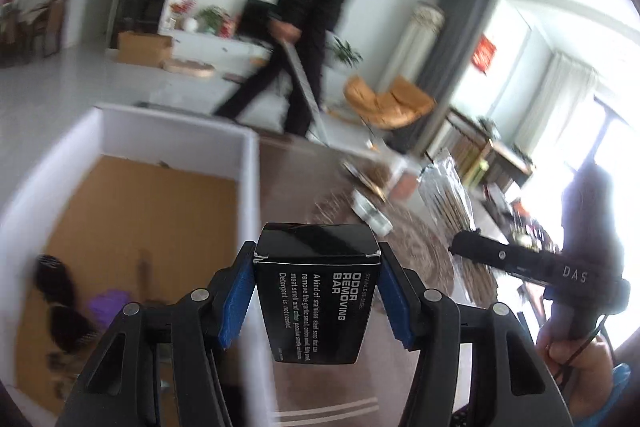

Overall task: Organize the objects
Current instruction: 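Lower the soap box and sticks into the white bin and open both tools, then move both open tools back over the table, then grasp the white lotion bottle with the right tool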

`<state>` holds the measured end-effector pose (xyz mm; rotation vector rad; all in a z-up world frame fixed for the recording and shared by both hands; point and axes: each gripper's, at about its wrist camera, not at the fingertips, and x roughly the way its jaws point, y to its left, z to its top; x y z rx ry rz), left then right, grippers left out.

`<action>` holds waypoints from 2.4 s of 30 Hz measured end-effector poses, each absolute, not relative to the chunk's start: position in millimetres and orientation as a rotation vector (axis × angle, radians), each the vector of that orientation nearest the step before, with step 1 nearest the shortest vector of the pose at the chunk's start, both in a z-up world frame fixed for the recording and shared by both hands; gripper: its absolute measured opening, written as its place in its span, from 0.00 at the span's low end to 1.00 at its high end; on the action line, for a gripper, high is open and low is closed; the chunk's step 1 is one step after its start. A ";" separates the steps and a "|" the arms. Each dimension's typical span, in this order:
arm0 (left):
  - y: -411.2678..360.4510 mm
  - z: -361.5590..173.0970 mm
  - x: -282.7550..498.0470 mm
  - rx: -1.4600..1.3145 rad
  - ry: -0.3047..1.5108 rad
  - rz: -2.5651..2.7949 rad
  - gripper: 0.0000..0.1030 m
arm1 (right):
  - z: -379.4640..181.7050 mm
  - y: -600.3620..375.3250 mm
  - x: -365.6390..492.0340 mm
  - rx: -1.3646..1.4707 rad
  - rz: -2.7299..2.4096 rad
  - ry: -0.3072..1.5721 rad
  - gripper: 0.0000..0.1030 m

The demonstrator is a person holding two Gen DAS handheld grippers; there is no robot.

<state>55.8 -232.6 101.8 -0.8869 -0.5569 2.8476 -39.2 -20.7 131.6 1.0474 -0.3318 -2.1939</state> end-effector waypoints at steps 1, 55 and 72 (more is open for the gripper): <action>-252.1 111.5 66.6 -0.856 -0.579 2.884 0.56 | 140.5 -37.3 -38.2 1.023 -2.162 -0.326 0.33; -33.6 -93.3 -54.7 -1.447 0.083 2.692 1.00 | -49.9 105.5 -59.5 1.515 -2.862 -0.049 1.00; -66.6 -95.3 -89.2 -1.468 0.005 2.784 1.00 | -51.7 66.0 -178.8 1.351 -2.437 0.286 1.00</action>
